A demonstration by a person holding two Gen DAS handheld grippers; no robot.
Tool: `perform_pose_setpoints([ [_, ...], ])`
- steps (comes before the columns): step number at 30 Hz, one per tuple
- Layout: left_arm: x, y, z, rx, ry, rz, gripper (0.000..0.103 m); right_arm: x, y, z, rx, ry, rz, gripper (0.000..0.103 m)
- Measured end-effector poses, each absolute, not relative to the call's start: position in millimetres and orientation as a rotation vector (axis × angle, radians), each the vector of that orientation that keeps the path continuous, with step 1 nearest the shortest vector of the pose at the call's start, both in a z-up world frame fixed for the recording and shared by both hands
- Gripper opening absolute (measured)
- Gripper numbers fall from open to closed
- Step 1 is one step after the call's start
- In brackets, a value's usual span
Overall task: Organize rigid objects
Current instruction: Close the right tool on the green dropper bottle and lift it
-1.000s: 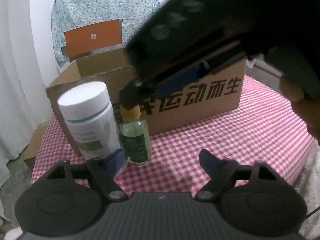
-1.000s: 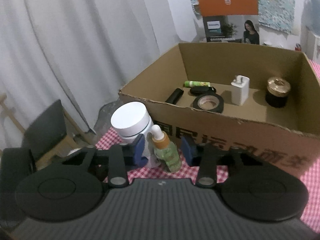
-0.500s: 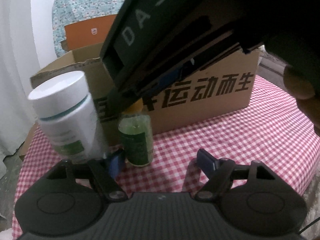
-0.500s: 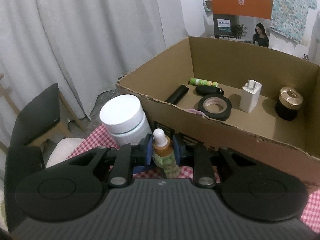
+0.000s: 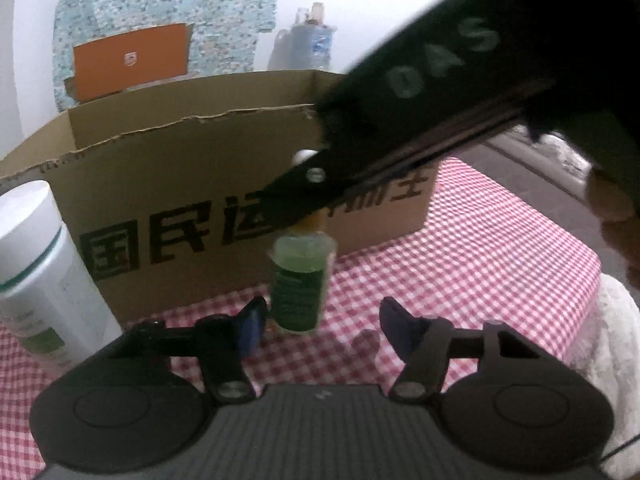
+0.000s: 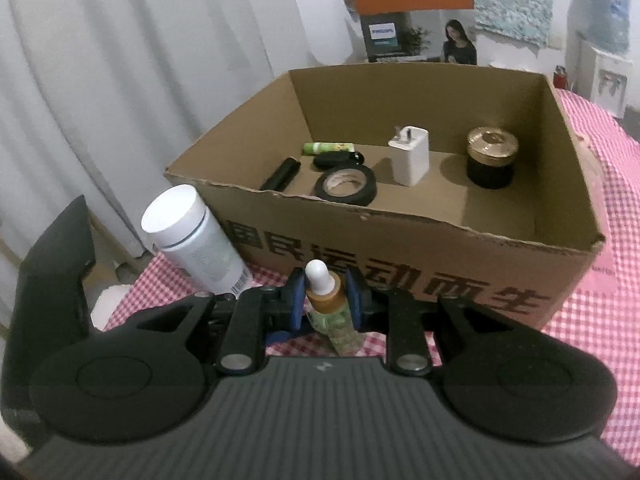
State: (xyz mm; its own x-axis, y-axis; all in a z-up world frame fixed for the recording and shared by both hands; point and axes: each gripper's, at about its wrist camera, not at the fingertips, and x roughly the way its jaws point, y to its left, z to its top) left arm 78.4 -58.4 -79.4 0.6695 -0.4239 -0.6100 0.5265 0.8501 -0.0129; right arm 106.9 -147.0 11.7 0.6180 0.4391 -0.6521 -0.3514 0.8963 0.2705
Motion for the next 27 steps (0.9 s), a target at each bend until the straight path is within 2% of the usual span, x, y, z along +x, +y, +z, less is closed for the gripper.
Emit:
perform_pose_setpoints([
  [7,97.1,-63.2,-81.9,0.186,0.673,-0.468,0.04,111.2,-151.1,10.6,0.142,0.787,0.478,0.021],
  [13,97.9,-63.7,-75.8,0.187,0.681,-0.459,0.034,111.8,-151.7,10.7,0.155,0.787,0.482,0.021],
  [27,94.5,-67.1,-68.3,0.182,0.702,-0.451,0.033,109.9,-150.2,12.7,0.147,0.792,0.479,0.021],
])
